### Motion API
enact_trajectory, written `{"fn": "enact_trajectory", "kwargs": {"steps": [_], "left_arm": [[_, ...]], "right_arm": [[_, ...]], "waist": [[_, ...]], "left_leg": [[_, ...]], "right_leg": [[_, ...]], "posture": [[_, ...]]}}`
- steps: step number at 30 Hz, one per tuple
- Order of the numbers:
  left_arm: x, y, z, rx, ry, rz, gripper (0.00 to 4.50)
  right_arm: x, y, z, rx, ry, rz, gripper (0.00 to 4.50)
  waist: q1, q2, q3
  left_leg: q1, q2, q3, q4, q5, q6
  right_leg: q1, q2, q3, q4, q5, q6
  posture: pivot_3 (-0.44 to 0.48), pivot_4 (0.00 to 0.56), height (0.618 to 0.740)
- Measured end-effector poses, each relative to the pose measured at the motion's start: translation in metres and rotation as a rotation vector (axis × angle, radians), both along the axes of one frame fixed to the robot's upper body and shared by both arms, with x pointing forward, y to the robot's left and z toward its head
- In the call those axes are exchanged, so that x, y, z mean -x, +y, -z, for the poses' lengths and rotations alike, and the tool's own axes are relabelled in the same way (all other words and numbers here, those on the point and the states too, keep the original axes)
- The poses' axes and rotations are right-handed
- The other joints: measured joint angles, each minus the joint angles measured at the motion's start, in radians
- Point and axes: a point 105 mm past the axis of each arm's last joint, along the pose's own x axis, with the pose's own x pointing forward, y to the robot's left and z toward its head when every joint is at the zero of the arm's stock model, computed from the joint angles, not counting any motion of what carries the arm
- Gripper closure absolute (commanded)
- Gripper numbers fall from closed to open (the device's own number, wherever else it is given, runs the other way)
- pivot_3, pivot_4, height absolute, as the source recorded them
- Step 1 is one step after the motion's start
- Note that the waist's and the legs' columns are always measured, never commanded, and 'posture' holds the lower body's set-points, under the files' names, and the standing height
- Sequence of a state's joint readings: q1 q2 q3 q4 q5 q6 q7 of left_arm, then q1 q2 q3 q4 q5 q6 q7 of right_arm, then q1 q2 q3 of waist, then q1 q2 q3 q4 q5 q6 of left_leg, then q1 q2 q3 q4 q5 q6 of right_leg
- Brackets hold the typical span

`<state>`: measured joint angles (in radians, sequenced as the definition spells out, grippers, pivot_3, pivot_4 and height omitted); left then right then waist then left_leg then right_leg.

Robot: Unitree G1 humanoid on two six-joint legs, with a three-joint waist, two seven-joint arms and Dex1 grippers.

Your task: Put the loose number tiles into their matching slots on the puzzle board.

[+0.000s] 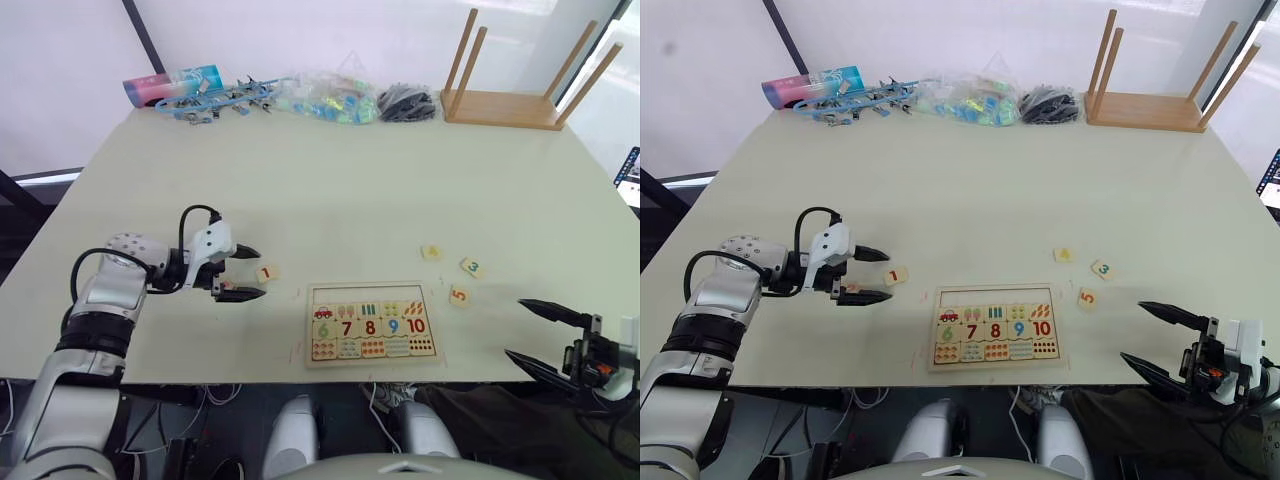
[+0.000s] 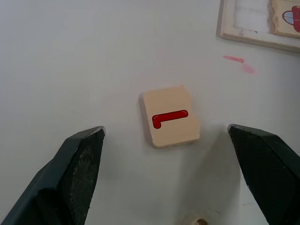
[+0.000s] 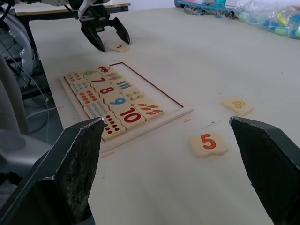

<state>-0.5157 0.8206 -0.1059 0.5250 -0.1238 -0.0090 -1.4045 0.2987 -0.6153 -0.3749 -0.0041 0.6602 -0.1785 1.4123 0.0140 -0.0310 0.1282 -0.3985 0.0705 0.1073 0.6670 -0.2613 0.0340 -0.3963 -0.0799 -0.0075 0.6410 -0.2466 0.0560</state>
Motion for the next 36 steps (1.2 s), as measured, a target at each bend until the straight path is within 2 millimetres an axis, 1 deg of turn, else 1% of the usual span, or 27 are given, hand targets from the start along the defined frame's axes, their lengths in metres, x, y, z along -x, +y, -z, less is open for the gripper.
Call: {"fn": "enact_trajectory", "kwargs": {"steps": [9,10,11,12,14,17,18,25,29,30,32,33,36], "left_arm": [[-0.007,-0.007,0.002,0.031,-0.017,-0.015,0.04],[-0.007,-0.007,0.002,0.032,-0.019,-0.014,0.53],[-0.008,-0.008,0.002,0.036,-0.024,-0.014,0.81],[-0.008,-0.009,0.002,0.038,-0.024,-0.013,1.21],[-0.008,-0.010,0.003,0.041,-0.025,-0.013,1.76],[-0.008,-0.012,0.003,0.047,-0.026,-0.010,3.24],[-0.008,-0.012,0.003,0.047,-0.026,-0.010,3.50],[-0.007,-0.011,0.002,0.045,-0.027,-0.006,3.50],[0.000,-0.014,0.000,0.049,-0.010,0.010,3.50],[0.002,-0.020,-0.004,0.062,-0.007,0.022,3.50],[0.003,-0.026,-0.012,0.068,-0.004,0.031,3.50],[0.004,-0.032,-0.021,0.072,-0.011,0.040,3.50],[0.009,-0.049,-0.038,0.082,-0.031,0.087,3.50]], "right_arm": [[0.001,0.001,0.002,0.003,0.000,-0.002,0.00],[0.001,0.001,0.002,0.006,-0.003,-0.003,0.00],[0.002,0.000,0.003,0.009,-0.004,-0.004,0.00],[0.002,0.000,0.003,0.010,-0.003,-0.004,0.00],[0.002,0.000,0.004,0.010,-0.001,-0.003,0.00],[0.002,0.000,0.005,0.006,0.001,-0.001,0.00],[0.002,0.000,0.005,0.006,0.001,-0.001,0.00],[0.003,0.000,0.006,0.004,0.003,0.001,0.00],[0.004,0.002,0.008,-0.008,0.006,0.009,0.00],[0.005,0.002,0.009,-0.010,0.010,0.011,0.00],[0.005,0.003,0.010,-0.012,0.008,0.014,0.00],[0.006,0.004,0.009,-0.015,0.004,0.015,0.00],[0.009,0.007,0.009,-0.021,-0.001,0.015,0.00]], "waist": [[0.002,0.000,0.000],[0.002,0.000,0.000],[0.002,0.000,0.000],[0.001,0.000,0.000],[0.001,0.000,0.000],[0.001,0.001,0.000],[0.001,0.001,0.000],[0.000,0.001,0.000],[-0.001,0.001,0.001],[0.000,0.001,0.002],[0.002,0.001,0.002],[0.002,0.001,0.002],[0.000,0.003,0.003]], "left_leg": [[0.000,0.000,-0.003,0.002,0.000,0.000],[0.000,0.000,-0.003,0.002,0.000,0.000],[0.000,0.000,-0.003,0.002,0.000,0.000],[0.000,0.000,-0.003,0.002,0.000,0.000],[0.000,0.000,-0.003,0.002,0.000,0.000],[0.000,0.000,-0.003,0.002,0.000,0.000],[0.000,0.000,-0.003,0.002,0.000,0.000],[0.000,0.000,-0.004,0.002,0.000,0.000],[0.000,0.001,-0.005,0.002,0.000,0.000],[-0.001,0.001,-0.006,0.002,0.000,0.000],[-0.001,0.001,-0.006,0.002,0.000,0.000],[-0.001,0.001,-0.007,0.002,0.000,0.000],[-0.001,0.001,-0.007,0.002,0.000,0.000]], "right_leg": [[0.002,0.000,-0.001,0.001,0.000,0.000],[0.002,0.000,-0.001,0.001,0.000,0.000],[0.002,0.000,-0.001,0.001,0.000,0.000],[0.002,0.000,-0.001,0.001,0.000,0.000],[0.002,0.000,-0.001,0.001,0.000,0.000],[0.002,0.000,-0.002,0.001,0.000,0.000],[0.002,0.000,-0.001,0.001,0.000,0.000],[0.002,0.000,-0.001,0.001,0.000,0.000],[0.002,0.000,-0.001,0.001,0.000,0.000],[0.002,0.000,-0.001,0.001,0.000,0.000],[0.002,0.000,-0.002,0.001,0.000,0.000],[0.002,0.000,-0.002,0.001,0.000,0.000],[0.002,0.000,-0.002,0.001,0.000,0.000]], "posture": [[0.000,0.150,0.738],[0.000,0.150,0.738],[0.000,0.150,0.738],[0.000,0.150,0.738],[0.000,0.150,0.738],[0.000,0.150,0.738],[0.000,0.150,0.738],[0.000,0.150,0.738],[0.000,0.150,0.738],[0.000,0.150,0.738],[0.000,0.150,0.738],[0.000,0.150,0.738],[0.000,0.150,0.738]]}}
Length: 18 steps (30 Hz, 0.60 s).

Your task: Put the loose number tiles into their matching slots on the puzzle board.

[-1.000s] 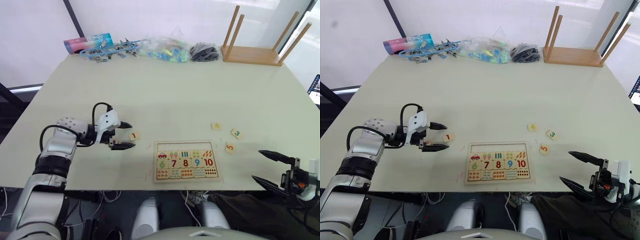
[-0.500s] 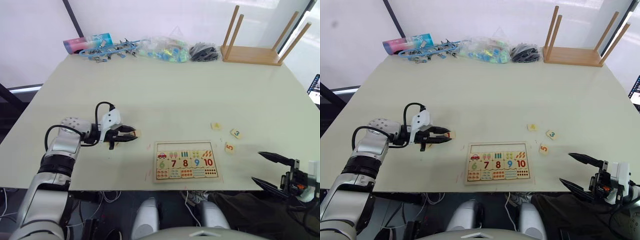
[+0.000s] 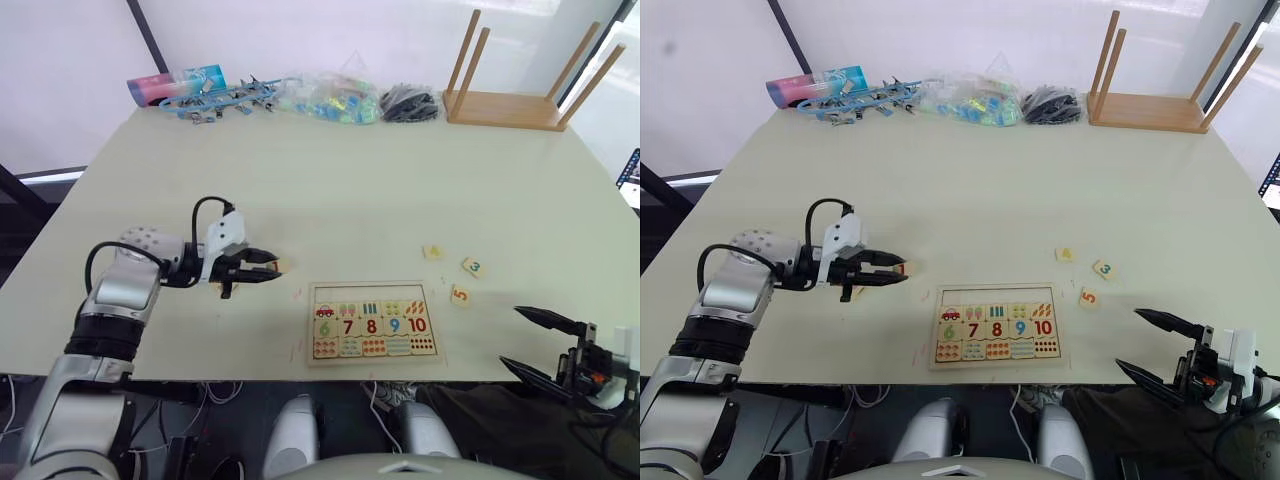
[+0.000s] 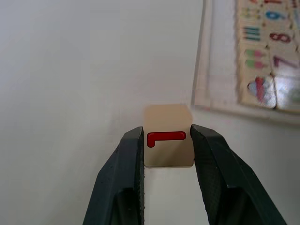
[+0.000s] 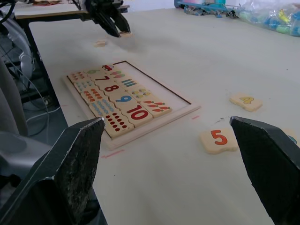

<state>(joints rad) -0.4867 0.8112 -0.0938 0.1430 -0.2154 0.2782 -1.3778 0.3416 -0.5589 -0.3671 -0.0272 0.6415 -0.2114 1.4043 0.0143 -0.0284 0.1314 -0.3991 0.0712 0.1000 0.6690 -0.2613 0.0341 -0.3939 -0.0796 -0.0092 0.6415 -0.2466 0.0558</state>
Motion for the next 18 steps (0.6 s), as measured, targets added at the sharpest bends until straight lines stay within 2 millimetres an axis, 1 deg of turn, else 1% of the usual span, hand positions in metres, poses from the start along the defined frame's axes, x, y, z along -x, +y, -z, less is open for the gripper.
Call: {"fn": "enact_trajectory", "kwargs": {"steps": [2,7,9,13,15,18], "left_arm": [[0.002,-0.005,-0.004,0.002,-0.004,0.013,3.50],[0.011,-0.029,-0.008,-0.008,0.001,0.069,3.50],[0.012,-0.035,-0.006,-0.017,0.004,0.076,3.50],[0.017,-0.054,0.005,-0.027,0.030,0.107,3.50],[0.018,-0.056,0.010,-0.050,0.039,0.111,3.50],[0.015,-0.056,0.012,-0.074,0.030,0.101,3.50]], "right_arm": [[0.001,0.000,0.000,-0.001,0.000,0.000,0.00],[0.002,0.001,0.001,-0.007,0.002,0.002,0.00],[0.002,0.001,0.001,-0.008,0.002,0.002,0.00],[0.001,0.002,0.000,-0.011,-0.005,-0.003,0.00],[0.000,0.005,-0.001,-0.015,-0.011,-0.007,0.00],[-0.001,0.006,0.000,-0.020,-0.010,-0.007,0.00]], "waist": [[0.000,0.000,0.000],[0.000,0.000,0.001],[0.000,0.001,0.001],[0.001,0.000,0.001],[0.000,0.000,0.001],[0.000,0.000,0.001]], "left_leg": [[0.000,0.000,0.000,0.000,0.000,0.000],[0.000,0.000,0.001,0.000,0.000,0.000],[0.000,0.000,0.001,0.000,0.000,0.000],[0.000,-0.001,0.001,0.000,0.000,0.000],[0.000,0.000,0.001,0.000,0.000,0.000],[0.000,0.000,0.001,0.000,0.000,0.000]], "right_leg": [[0.000,0.000,0.000,0.000,0.000,0.000],[0.000,0.001,0.000,0.000,0.000,0.000],[0.000,0.001,0.000,0.000,0.000,0.000],[0.000,0.002,0.000,0.000,0.000,0.000],[0.000,0.002,0.000,0.000,0.000,0.000],[0.000,0.003,0.000,0.000,0.000,0.000]], "posture": [[0.000,0.150,0.738],[0.000,0.150,0.738],[0.000,0.150,0.738],[0.000,0.150,0.738],[0.000,0.150,0.738],[0.000,0.150,0.738]]}}
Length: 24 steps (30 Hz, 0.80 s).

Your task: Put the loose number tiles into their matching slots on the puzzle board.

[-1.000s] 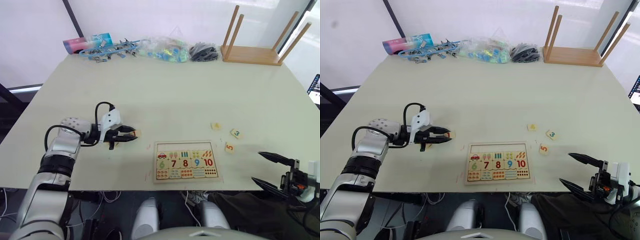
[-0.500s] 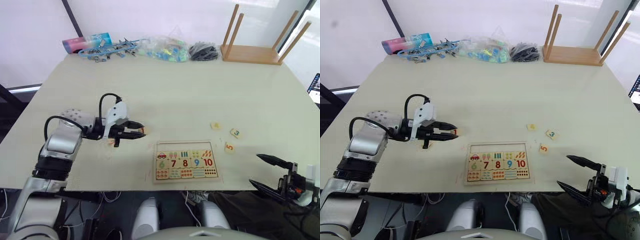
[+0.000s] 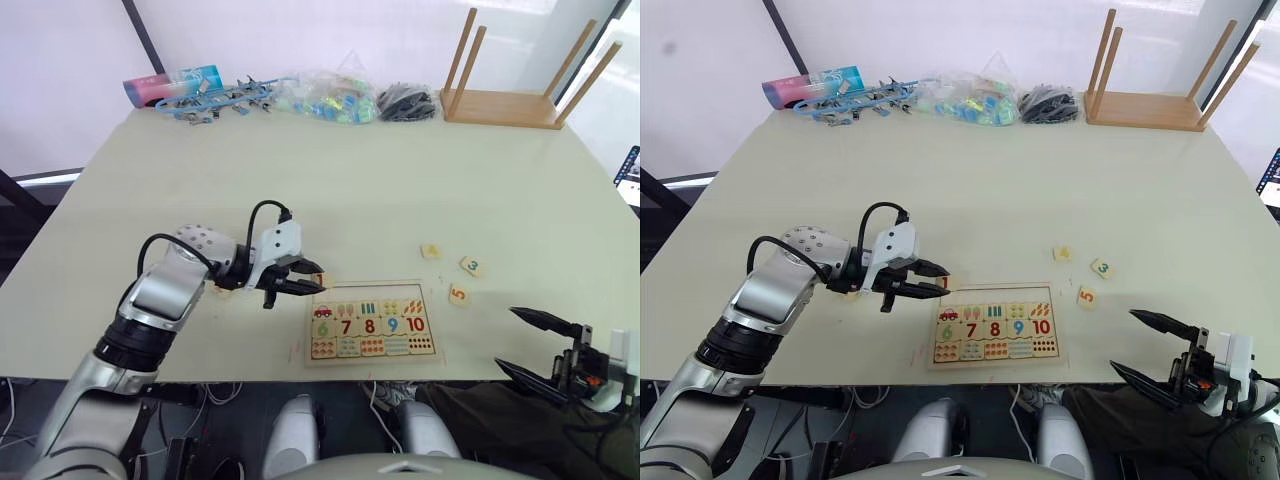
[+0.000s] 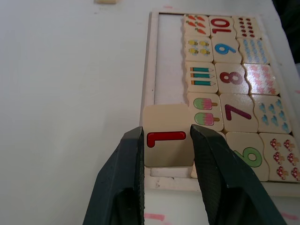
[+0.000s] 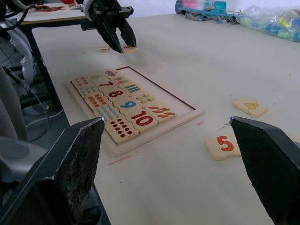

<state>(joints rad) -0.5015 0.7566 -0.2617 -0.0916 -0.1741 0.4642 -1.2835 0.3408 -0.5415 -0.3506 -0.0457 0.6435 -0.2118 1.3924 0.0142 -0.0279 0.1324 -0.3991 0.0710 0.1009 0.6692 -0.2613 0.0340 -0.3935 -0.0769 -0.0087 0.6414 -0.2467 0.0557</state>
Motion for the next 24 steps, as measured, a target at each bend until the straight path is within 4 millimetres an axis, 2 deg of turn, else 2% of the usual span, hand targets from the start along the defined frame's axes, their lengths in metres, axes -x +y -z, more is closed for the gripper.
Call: {"fn": "enact_trajectory", "kwargs": {"steps": [7,24], "left_arm": [[-0.001,-0.001,0.008,-0.042,-0.003,0.018,3.50],[-0.002,-0.003,0.018,-0.065,-0.013,0.041,3.50]], "right_arm": [[-0.004,0.009,-0.003,-0.007,-0.018,-0.022,0.00],[-0.008,0.010,-0.004,-0.010,-0.026,-0.022,0.00]], "waist": [[0.001,0.000,0.000],[0.001,0.000,0.000]], "left_leg": [[0.000,0.000,-0.001,0.000,0.000,0.000],[0.000,0.000,-0.001,0.000,0.000,0.000]], "right_leg": [[0.000,0.000,0.000,0.000,0.000,0.000],[0.000,0.000,0.000,0.000,0.000,0.000]], "posture": [[0.000,0.150,0.738],[0.000,0.150,0.738]]}}
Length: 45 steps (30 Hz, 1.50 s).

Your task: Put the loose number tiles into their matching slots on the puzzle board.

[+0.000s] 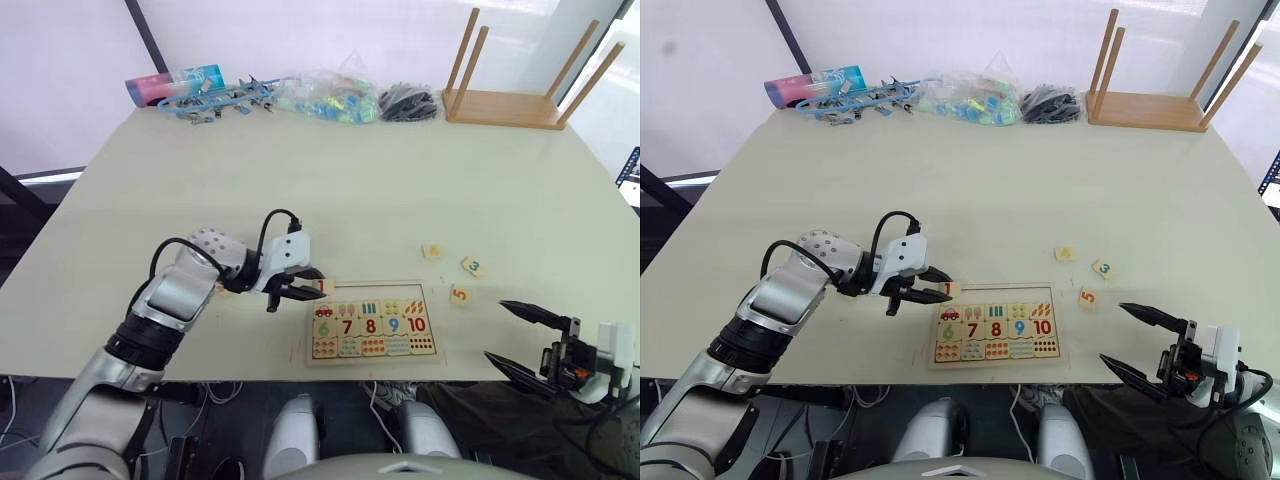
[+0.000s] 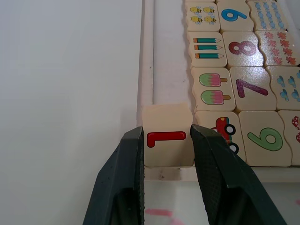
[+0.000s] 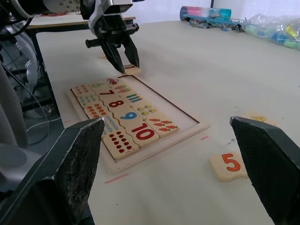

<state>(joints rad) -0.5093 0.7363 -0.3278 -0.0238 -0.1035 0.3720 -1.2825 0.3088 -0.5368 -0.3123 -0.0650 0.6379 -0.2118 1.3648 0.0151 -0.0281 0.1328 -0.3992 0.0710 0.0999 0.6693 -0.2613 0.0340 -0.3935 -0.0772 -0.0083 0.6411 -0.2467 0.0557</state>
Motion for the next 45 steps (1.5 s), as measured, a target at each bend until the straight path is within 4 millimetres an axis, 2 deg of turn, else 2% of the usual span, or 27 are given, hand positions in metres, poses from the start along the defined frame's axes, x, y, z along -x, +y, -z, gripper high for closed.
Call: {"fn": "enact_trajectory", "kwargs": {"steps": [14,16,17,18,22,23,32,36,38,39,42,45], "left_arm": [[0.001,-0.002,0.005,0.003,0.015,0.017,3.50],[0.002,-0.002,0.006,0.001,0.025,0.021,2.50],[0.002,-0.001,0.007,-0.001,0.030,0.022,2.29],[0.002,-0.001,0.007,-0.001,0.031,0.022,1.74],[0.002,-0.002,0.006,-0.001,0.034,0.029,0.19],[0.002,-0.002,0.006,-0.001,0.033,0.029,0.05],[-0.004,-0.005,-0.008,0.038,0.025,0.017,0.05],[-0.017,-0.009,-0.015,0.077,-0.004,0.002,0.05],[-0.024,-0.010,-0.017,0.102,-0.033,-0.001,0.98],[-0.026,-0.010,-0.017,0.109,-0.039,-0.002,1.63],[-0.034,-0.005,-0.014,0.130,-0.050,-0.006,2.70],[-0.040,0.002,-0.012,0.125,-0.062,0.008,4.19]], "right_arm": [[0.002,-0.001,0.001,0.004,0.001,0.005,0.00],[0.002,-0.001,0.001,0.005,0.000,0.007,0.00],[0.002,-0.001,0.001,0.005,0.001,0.008,0.00],[0.002,-0.001,0.002,0.005,0.001,0.009,0.00],[0.002,-0.001,0.002,0.005,0.001,0.015,0.00],[0.002,-0.001,0.002,0.006,0.002,0.016,0.00],[0.002,-0.002,0.001,0.011,-0.010,0.024,0.00],[0.001,-0.002,0.001,0.015,-0.014,0.025,0.00],[0.001,-0.003,0.001,0.016,-0.013,0.026,0.00],[0.001,-0.003,0.001,0.016,-0.015,0.026,0.00],[0.000,-0.003,0.001,0.017,-0.016,0.025,0.00],[0.000,-0.003,0.001,0.019,-0.017,0.025,0.00]], "waist": [[0.000,0.000,0.000],[0.000,0.000,0.000],[0.000,0.000,0.000],[0.000,0.000,0.000],[0.000,0.000,0.000],[0.000,0.000,0.000],[-0.001,0.000,0.000],[0.001,0.000,0.000],[0.000,0.000,0.000],[0.000,0.000,0.000],[-0.001,0.000,0.000],[0.000,0.000,0.000]], "left_leg": [[0.000,0.000,0.000,0.000,0.000,0.000],[0.000,0.000,0.000,0.000,0.000,0.000],[0.000,0.000,0.000,0.000,0.000,0.000],[0.000,0.000,0.000,0.000,0.000,0.000],[0.000,0.000,0.000,0.000,0.000,0.000],[0.000,0.000,0.000,0.000,0.000,0.000],[0.000,0.000,0.000,0.000,0.000,0.000],[0.000,0.000,0.000,0.000,0.000,0.000],[0.000,0.000,0.000,0.000,0.000,0.000],[0.000,0.000,0.000,0.000,0.000,0.000],[0.000,0.000,0.001,0.000,0.000,0.000],[0.000,0.000,0.002,0.000,0.000,0.000]], "right_leg": [[0.000,0.000,0.000,0.000,0.000,0.000],[0.000,0.000,0.000,0.000,0.000,0.000],[0.000,0.000,0.000,0.000,0.000,0.000],[0.000,0.000,0.000,0.000,0.000,0.000],[0.000,0.000,0.000,0.000,0.000,0.000],[0.000,0.000,0.000,0.000,0.000,0.000],[0.000,0.000,0.000,0.000,0.000,0.000],[0.000,0.000,0.000,0.000,0.000,0.000],[0.000,0.000,0.000,0.000,0.000,0.000],[0.000,0.000,0.000,0.000,0.000,0.000],[0.000,0.001,0.000,0.000,0.000,0.000],[0.000,0.001,0.000,0.000,0.000,0.000]], "posture": [[0.000,0.150,0.738],[0.000,0.150,0.738],[0.000,0.150,0.738],[0.000,0.150,0.738],[0.000,0.150,0.738],[0.000,0.150,0.738],[0.000,0.150,0.738],[0.000,0.150,0.738],[0.000,0.150,0.738],[0.000,0.150,0.738],[0.000,0.150,0.738],[0.000,0.150,0.738]]}}
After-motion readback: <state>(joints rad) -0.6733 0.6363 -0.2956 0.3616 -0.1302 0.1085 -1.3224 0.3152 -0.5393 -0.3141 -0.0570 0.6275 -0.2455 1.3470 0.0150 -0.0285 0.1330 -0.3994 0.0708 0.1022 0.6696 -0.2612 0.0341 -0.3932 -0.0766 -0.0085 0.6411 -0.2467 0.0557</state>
